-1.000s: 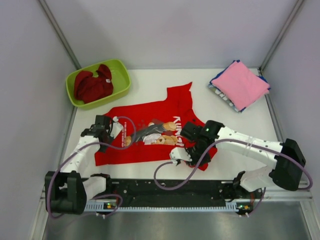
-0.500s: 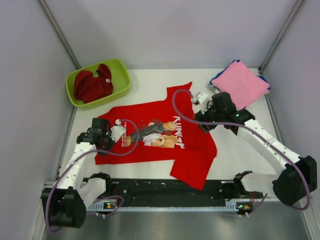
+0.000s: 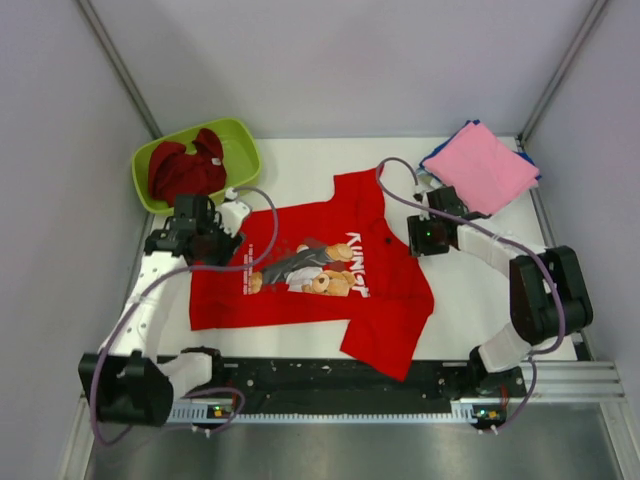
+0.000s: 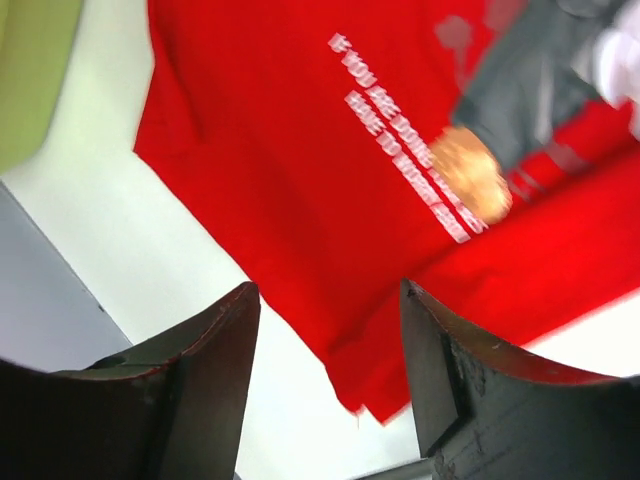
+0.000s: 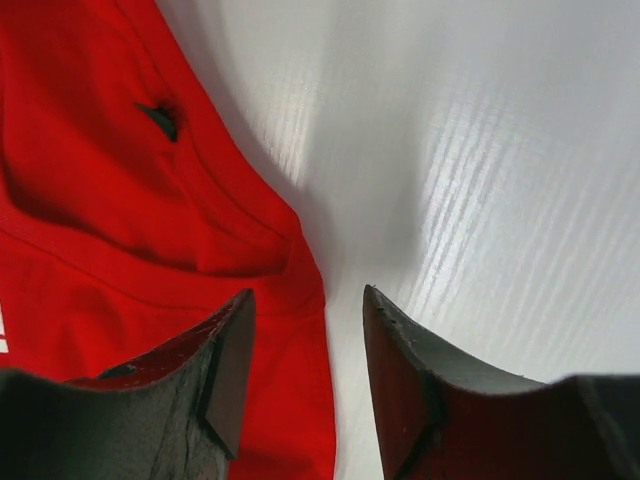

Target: Fold and stack the t-shirts

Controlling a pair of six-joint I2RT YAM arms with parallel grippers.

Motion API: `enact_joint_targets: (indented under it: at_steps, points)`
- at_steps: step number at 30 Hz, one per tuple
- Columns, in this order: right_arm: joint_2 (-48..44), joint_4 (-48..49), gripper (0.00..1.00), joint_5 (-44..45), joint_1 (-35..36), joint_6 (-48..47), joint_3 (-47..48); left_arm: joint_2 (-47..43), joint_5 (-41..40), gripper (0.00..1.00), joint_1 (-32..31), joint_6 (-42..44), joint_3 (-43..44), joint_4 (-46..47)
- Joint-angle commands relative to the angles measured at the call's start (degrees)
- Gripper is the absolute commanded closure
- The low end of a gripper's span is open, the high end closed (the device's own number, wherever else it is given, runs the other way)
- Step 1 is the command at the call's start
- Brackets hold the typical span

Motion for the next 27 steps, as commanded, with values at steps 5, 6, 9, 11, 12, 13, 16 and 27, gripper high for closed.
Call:
enact_joint_targets:
  at_steps: [5, 6, 9, 11, 12, 13, 16, 27]
  points:
    - [6.39, 7.13, 0.72, -3.57, -0.43, 4.46, -0.65, 23.34, -15.01, 0.45, 0.34, -8.97, 3.97, 18.74]
    - [6.74, 7.14, 0.80, -3.75, -0.96, 4.72, -0.74, 25.45, -16.50, 0.46, 0.34, -8.80, 3.80, 20.58]
    - [6.22, 7.14, 1.00, -5.42, -3.76, 6.39, -1.53, 30.38, -20.02, 0.48, 0.34, -8.71, 3.71, 23.67]
    - [3.77, 7.92, 1.00, -5.68, -7.18, 8.49, -3.63, 32.23, -20.73, 0.48, 0.34, -8.80, 3.27, 24.20]
    - [1.92, 8.54, 1.00, -5.51, -9.46, 9.63, -4.95, 32.85, -20.73, 0.48, 0.34, -8.71, 2.74, 24.64]
    - [0.08, 9.33, 1.00, -5.07, -11.75, 10.86, -6.27, 33.29, -20.73, 0.48, 0.34, -8.36, 2.13, 24.90]
    - [-6.07, 12.31, 1.00, -4.28, -21.41, 16.57, -11.54, 35.13, -20.91, 0.48, 0.34, -7.92, 1.51, 24.99]
    - [-11.97, 9.69, 0.63, 1.25, -26.36, 20.46, -11.91, 33.57, -15.81, 0.47, 0.34, -6.25, 2.91, 21.13]
